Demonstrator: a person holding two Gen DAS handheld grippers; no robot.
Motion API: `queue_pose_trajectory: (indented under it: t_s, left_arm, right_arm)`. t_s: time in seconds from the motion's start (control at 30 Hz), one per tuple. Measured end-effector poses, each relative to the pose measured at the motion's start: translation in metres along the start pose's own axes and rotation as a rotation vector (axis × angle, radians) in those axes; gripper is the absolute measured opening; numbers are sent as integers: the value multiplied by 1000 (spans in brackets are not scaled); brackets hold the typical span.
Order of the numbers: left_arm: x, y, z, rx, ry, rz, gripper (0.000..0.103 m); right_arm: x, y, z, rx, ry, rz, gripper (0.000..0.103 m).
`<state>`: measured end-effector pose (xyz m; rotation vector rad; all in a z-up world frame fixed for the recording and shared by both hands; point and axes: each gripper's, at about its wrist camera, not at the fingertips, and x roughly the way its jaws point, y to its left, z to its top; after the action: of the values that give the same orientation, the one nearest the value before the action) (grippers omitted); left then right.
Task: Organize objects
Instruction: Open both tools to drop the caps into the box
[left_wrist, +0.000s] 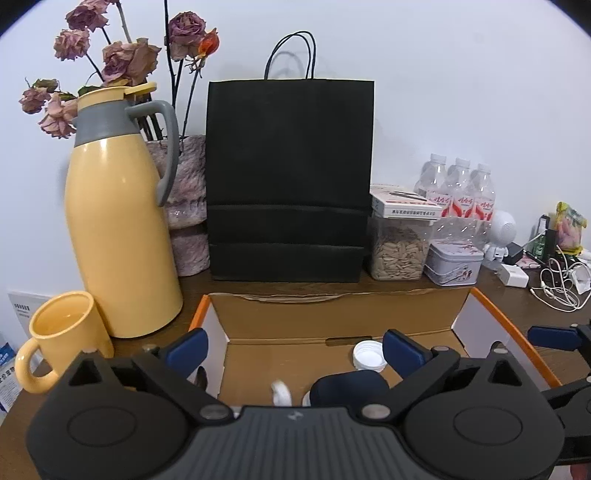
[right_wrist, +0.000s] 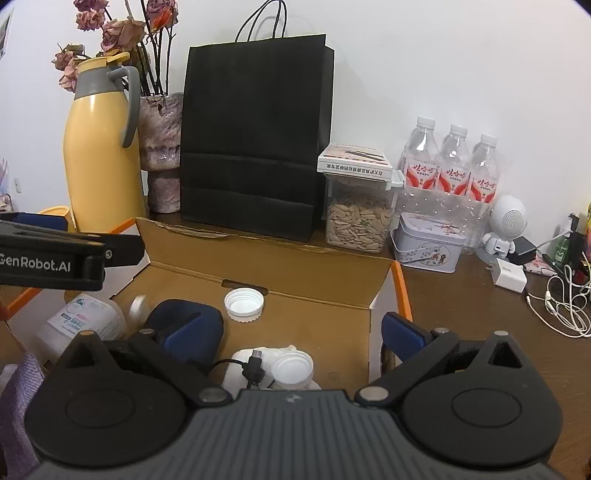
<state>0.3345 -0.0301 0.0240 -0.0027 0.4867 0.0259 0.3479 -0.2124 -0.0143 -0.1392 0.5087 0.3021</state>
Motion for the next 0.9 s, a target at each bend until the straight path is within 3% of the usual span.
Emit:
queue_pose_trajectory:
  t_s: [0.4, 0.9]
  left_arm:
    - [-6, 2, 1, -5, -6, 7, 101]
    - [-51, 3, -10, 1, -48, -5, 102]
  right_arm:
    - [-6, 1, 0, -6, -11, -14, 103]
    - [-55, 12, -4, -30, -109, -19, 103]
